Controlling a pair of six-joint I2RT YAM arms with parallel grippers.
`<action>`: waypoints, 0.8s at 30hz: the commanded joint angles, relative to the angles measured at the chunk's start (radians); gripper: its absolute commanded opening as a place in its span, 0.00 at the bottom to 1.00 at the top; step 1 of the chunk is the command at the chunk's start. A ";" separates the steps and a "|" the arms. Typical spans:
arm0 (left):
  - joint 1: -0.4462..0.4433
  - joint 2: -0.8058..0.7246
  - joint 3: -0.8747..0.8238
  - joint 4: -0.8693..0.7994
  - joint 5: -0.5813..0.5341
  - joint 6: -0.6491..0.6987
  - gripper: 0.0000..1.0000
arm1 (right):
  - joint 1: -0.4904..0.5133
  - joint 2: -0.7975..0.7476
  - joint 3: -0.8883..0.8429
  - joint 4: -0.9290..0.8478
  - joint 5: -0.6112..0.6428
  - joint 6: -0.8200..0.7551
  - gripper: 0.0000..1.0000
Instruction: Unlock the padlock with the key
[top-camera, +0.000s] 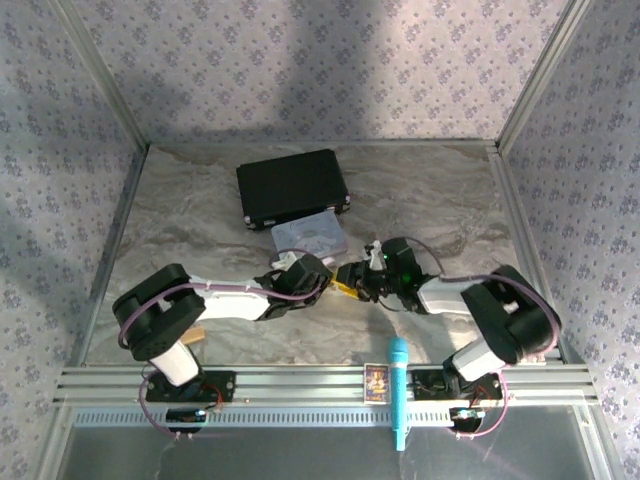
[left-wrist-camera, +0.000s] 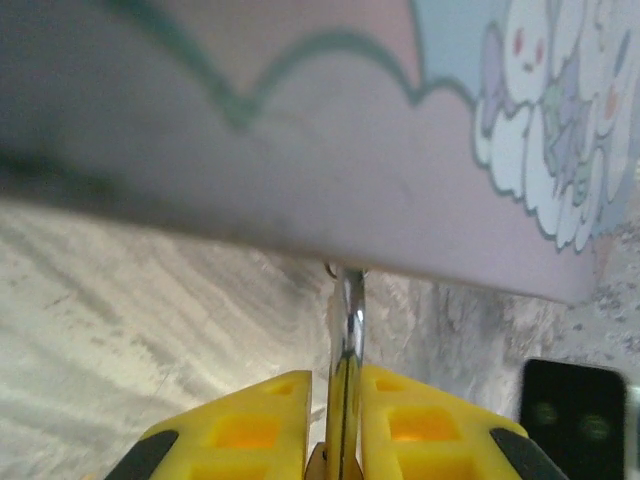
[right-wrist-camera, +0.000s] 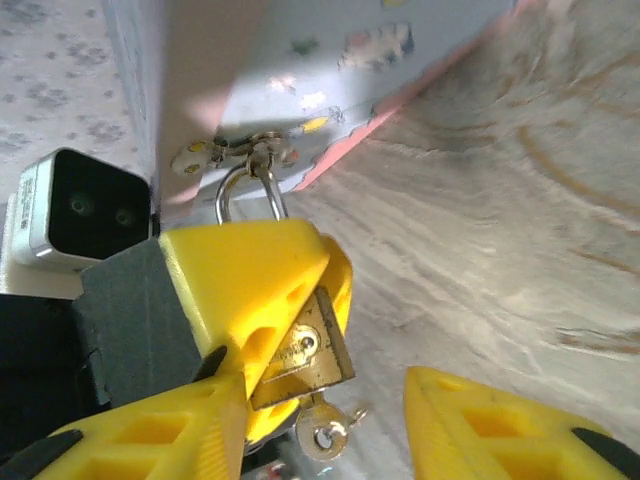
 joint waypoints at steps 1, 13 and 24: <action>0.003 -0.035 0.012 -0.113 0.070 0.019 0.00 | 0.020 -0.099 0.042 -0.344 0.160 -0.235 0.51; 0.013 -0.054 0.006 -0.152 0.082 0.036 0.00 | 0.272 -0.214 0.225 -0.715 0.582 -0.735 0.44; 0.022 -0.078 -0.017 -0.105 0.122 0.028 0.00 | 0.332 -0.136 0.196 -0.503 0.509 -0.800 0.35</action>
